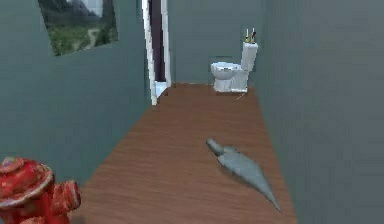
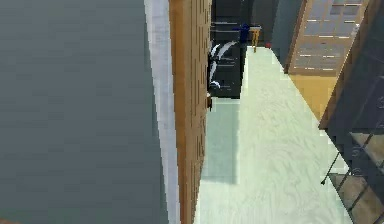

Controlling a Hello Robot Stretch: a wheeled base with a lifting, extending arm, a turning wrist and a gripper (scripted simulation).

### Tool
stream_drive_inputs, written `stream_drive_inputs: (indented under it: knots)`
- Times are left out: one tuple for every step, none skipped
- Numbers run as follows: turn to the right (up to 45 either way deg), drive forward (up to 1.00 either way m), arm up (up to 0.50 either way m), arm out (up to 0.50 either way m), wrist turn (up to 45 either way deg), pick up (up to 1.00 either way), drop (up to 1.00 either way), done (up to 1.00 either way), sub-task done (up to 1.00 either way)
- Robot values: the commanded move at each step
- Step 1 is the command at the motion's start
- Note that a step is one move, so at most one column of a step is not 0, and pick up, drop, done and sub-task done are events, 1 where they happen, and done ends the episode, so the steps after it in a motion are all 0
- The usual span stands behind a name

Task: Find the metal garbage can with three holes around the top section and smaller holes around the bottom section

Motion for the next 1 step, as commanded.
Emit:
stream_drive_inputs:
  knots:
    - [0.0, 0.90, 0.00, 0.00, 0.0, 0.00, 0.00, 0.00, 0.00]
